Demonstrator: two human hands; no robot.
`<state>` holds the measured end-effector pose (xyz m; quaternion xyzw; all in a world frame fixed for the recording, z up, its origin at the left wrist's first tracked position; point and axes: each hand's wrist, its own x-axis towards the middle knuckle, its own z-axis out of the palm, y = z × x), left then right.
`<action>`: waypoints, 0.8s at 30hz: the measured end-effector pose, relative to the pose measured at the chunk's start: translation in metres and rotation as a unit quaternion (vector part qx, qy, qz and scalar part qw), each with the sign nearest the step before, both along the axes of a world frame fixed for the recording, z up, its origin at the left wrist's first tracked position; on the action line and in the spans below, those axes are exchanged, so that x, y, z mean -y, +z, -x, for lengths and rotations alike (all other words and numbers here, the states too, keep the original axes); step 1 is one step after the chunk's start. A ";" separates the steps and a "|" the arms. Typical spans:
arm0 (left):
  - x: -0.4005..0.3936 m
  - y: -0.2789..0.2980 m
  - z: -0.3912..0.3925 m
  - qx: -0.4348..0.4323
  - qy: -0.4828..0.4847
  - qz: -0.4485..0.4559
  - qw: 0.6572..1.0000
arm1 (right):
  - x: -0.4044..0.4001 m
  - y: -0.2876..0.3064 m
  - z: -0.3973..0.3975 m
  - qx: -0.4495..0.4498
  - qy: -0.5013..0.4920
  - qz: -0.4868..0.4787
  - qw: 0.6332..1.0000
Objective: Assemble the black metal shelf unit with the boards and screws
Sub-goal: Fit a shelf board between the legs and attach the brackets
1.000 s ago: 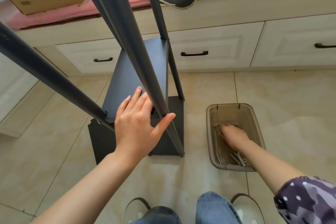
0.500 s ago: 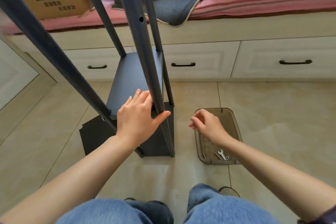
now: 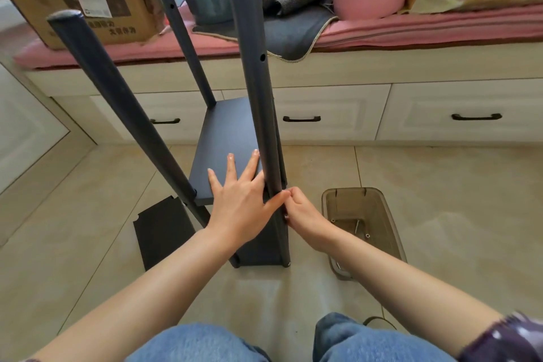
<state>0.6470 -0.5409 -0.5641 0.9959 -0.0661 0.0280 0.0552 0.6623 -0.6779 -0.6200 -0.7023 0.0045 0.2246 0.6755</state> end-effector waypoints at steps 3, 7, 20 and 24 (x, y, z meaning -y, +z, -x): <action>-0.004 0.001 0.001 0.002 -0.001 0.013 1.000 | -0.004 0.000 -0.001 0.026 0.004 0.021 0.999; -0.012 0.002 0.004 0.010 0.010 0.037 0.999 | -0.010 0.001 -0.001 0.068 0.003 0.036 0.997; -0.062 0.006 0.043 0.069 0.078 0.273 0.956 | -0.048 0.028 0.014 0.105 0.076 0.044 0.991; -0.083 -0.001 0.058 0.046 0.109 0.388 0.914 | -0.065 0.033 0.015 0.071 0.076 0.053 0.993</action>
